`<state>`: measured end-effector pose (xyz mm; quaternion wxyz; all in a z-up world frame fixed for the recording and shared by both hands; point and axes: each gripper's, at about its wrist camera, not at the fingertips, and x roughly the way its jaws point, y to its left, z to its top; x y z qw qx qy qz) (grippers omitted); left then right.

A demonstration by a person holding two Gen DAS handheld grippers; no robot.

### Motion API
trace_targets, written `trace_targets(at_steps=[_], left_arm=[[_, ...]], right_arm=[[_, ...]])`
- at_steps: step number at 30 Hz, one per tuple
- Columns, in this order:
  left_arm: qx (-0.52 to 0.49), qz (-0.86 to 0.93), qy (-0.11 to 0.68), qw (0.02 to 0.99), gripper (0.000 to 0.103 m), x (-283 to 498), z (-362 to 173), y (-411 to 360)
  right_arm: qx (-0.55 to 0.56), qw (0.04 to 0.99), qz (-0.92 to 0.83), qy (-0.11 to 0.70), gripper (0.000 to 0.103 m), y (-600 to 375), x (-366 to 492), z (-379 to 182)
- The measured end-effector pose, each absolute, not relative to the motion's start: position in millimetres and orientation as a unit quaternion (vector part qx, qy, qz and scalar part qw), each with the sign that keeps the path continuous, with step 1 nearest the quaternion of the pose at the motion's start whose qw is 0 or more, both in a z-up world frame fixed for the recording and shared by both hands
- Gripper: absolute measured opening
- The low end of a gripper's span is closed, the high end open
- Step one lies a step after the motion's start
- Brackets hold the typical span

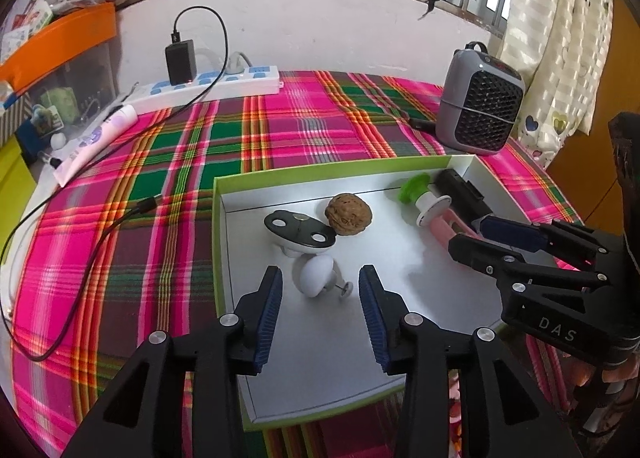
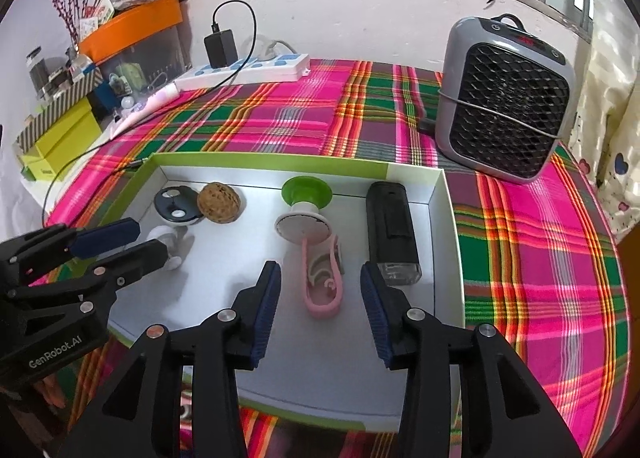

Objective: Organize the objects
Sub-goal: 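Open the left tool to release the white knob while the right tool releases the pink clip, then withdraw both tools from the tray toward the cork jar and blue toy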

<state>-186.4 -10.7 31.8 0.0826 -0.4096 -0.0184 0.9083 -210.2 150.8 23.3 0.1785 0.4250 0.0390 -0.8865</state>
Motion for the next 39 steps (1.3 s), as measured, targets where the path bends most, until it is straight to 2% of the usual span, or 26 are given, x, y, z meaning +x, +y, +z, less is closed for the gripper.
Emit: trace_targets(at_steps=[39], left_arm=[[-0.379,0.922,-0.026,0.082,0.038,-110,55,-17]], right_arm=[[0.381,0.172,-0.908,0.027,0.043,155,-128,52]])
